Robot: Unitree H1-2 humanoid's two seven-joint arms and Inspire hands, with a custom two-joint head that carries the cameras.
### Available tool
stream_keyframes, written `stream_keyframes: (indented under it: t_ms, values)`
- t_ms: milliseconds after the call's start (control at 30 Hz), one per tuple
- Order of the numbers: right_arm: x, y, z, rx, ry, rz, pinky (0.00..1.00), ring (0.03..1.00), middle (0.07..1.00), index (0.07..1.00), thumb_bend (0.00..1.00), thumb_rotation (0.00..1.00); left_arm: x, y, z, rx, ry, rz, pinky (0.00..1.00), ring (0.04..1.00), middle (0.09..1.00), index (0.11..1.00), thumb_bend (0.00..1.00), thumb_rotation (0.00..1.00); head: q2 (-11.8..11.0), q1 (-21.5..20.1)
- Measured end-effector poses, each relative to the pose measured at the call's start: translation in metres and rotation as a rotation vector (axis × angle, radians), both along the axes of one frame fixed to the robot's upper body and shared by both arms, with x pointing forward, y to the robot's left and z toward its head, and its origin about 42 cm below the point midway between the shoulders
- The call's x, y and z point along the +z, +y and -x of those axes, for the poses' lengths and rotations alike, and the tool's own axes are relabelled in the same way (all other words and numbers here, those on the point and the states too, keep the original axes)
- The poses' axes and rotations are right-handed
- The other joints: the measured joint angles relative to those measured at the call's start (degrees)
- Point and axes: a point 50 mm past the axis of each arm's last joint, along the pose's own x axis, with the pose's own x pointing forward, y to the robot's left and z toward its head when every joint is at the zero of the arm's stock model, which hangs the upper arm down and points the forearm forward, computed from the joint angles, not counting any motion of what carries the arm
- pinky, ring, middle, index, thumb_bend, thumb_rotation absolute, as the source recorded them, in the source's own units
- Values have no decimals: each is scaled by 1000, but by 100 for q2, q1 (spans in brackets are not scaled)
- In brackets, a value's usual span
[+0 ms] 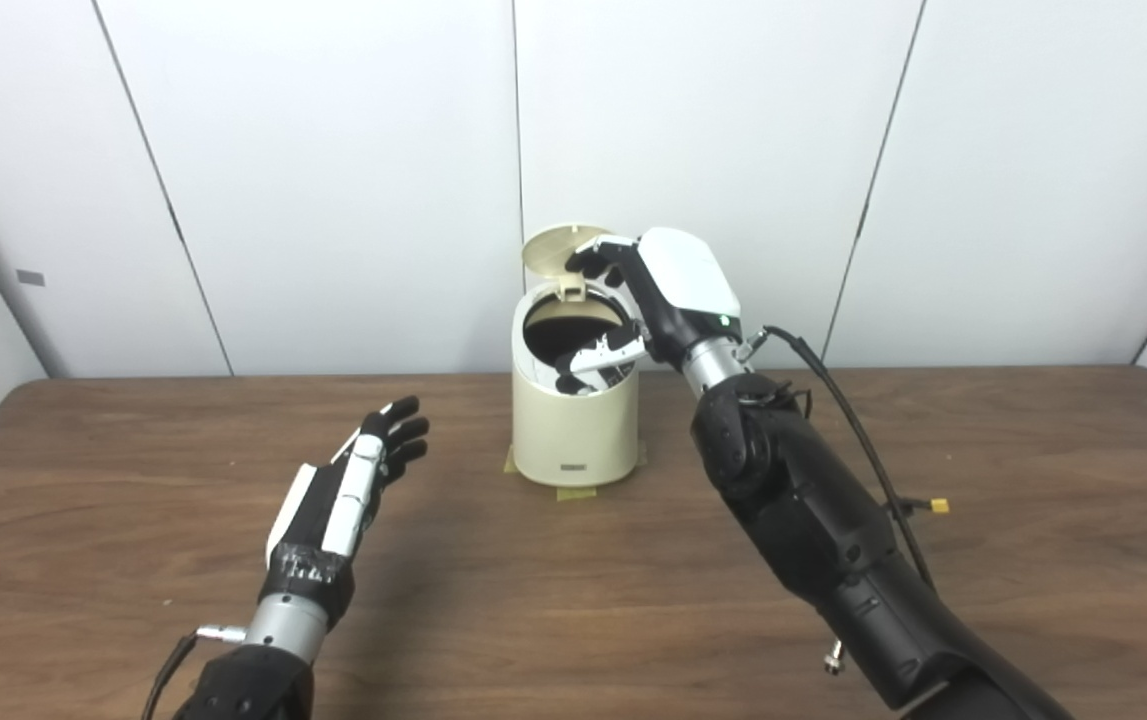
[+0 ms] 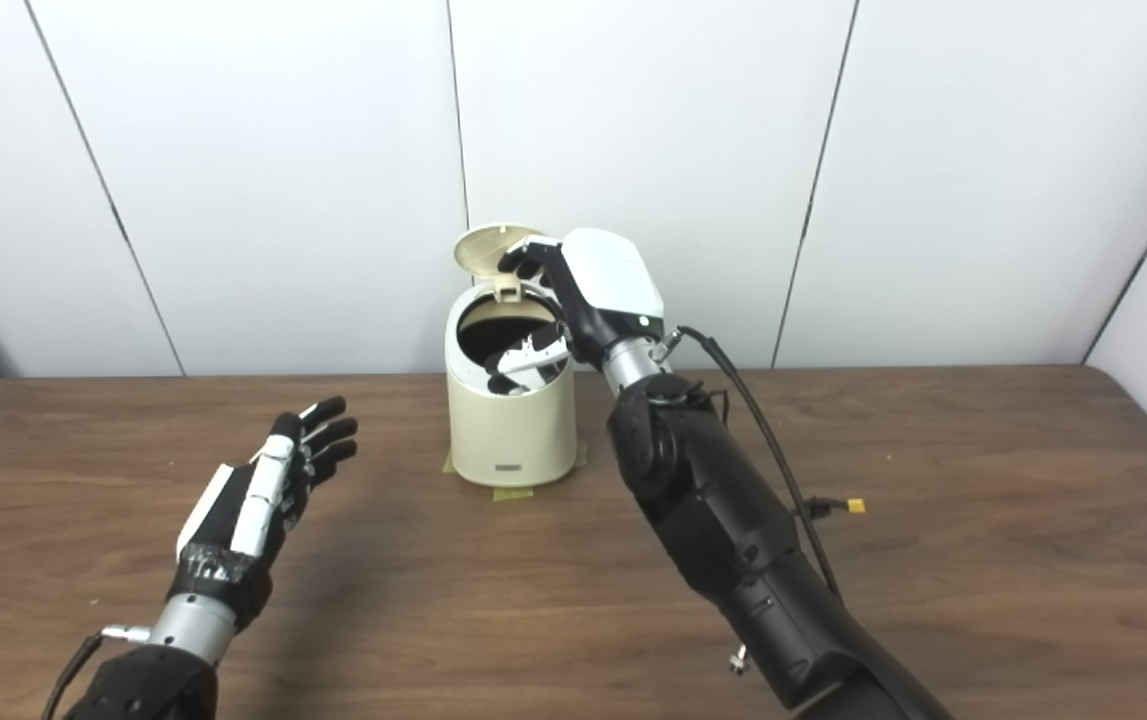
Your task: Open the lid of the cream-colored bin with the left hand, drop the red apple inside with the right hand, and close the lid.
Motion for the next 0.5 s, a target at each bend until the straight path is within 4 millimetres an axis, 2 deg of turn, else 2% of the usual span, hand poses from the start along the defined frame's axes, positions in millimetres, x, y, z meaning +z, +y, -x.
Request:
stream_keyframes:
  t_ms: [33, 67, 100, 133, 200, 300, 500]
  values:
    - [0, 0, 1, -1, -4, -5, 665, 770, 744, 636, 778, 180, 0, 0, 0, 0, 1, 0, 971, 893, 895, 916, 620, 1000, 0, 0]
    - [0, -1, 2, -1, -7, -14, 607, 689, 677, 566, 652, 158, 0, 0, 0, 0, 1, 0, 966, 892, 896, 916, 619, 1000, 0, 9]
    - [1, -3, 3, 0, -12, -30, 534, 602, 565, 524, 579, 65, 0, 0, 0, -1, 1, 0, 959, 892, 896, 915, 621, 1000, 0, 9]
    - [1, -5, 5, 0, -21, -54, 470, 532, 518, 516, 554, 33, 0, 0, 0, -1, 1, -1, 953, 892, 896, 914, 622, 1000, -9, 17]
    - [5, -10, 8, -7, -42, -108, 371, 433, 496, 536, 522, 6, 0, -1, 0, -1, 1, -3, 943, 887, 886, 907, 608, 1000, 0, 26]
    - [16, -16, 14, -29, -80, -153, 342, 399, 497, 540, 513, 0, -1, -1, 1, -2, 4, -10, 935, 884, 879, 900, 595, 1000, 0, 26]
    - [27, -24, 20, -59, -91, -200, 365, 404, 507, 524, 515, 0, -2, -2, 1, -4, 3, -20, 952, 883, 877, 896, 613, 1000, -18, 26]
